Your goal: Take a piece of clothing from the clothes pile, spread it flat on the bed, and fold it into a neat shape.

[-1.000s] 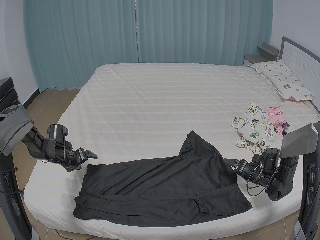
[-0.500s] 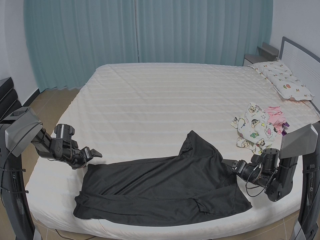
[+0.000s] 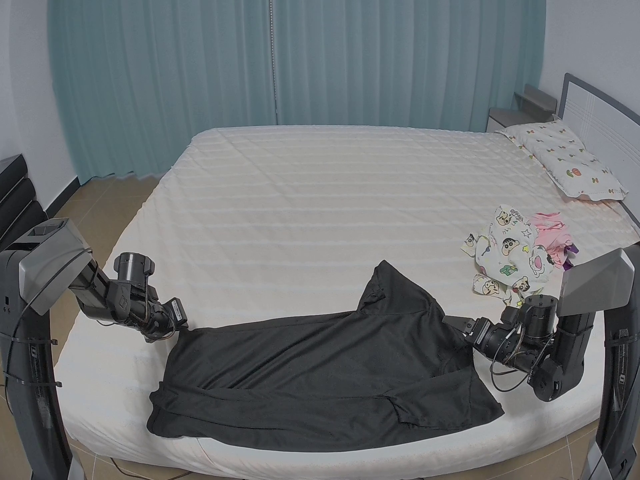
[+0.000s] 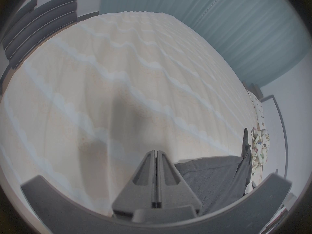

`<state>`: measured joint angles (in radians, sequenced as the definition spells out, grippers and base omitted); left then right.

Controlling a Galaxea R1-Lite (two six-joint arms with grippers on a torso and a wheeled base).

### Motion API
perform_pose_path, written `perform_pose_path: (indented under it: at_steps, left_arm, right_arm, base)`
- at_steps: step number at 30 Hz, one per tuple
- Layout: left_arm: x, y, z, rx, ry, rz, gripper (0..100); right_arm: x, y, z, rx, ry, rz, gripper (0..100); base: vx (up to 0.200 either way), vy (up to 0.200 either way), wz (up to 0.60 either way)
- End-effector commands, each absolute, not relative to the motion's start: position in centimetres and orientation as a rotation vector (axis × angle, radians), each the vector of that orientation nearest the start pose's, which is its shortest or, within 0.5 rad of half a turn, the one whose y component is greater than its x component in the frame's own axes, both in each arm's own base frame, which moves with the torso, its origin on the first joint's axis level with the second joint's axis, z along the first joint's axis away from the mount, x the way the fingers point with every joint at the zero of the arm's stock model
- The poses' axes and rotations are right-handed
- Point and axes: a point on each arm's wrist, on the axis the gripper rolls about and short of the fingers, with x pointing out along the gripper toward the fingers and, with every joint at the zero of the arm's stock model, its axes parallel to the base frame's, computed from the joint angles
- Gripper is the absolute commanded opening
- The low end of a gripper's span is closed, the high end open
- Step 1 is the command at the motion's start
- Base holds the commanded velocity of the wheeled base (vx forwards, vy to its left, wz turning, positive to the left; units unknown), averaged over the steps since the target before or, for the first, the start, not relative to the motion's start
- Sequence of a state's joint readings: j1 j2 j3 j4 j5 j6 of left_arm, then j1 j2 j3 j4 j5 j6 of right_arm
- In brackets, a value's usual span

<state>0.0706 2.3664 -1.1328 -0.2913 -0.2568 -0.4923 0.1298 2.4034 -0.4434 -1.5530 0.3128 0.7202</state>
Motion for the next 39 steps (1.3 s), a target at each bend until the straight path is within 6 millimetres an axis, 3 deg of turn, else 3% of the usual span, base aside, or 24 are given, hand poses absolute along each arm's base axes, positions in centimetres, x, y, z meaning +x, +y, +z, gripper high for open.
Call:
perform_pose_path:
  at_steps: [1,29,39]
  left_arm:
    - [40.1,2.3,-0.3,-0.635,0.94,0.073,0]
    - [40.0,2.4,0.1,-0.686,0.927,0.095,0]
    - [40.5,2.2,0.4,-0.708,0.871,0.088,0]
  right_arm:
    - [31.7,4.9,-2.9,0.734,0.537,0.277,100]
    - [32.2,5.2,-2.7,0.713,0.513,0.296,100]
    - [34.5,5.3,-1.9,0.67,0.429,0.327,100]
  base:
    - [0.0,0.0,0.0]
    - [-0.021,0.0,0.0]
    - [0.0,0.0,0.0]
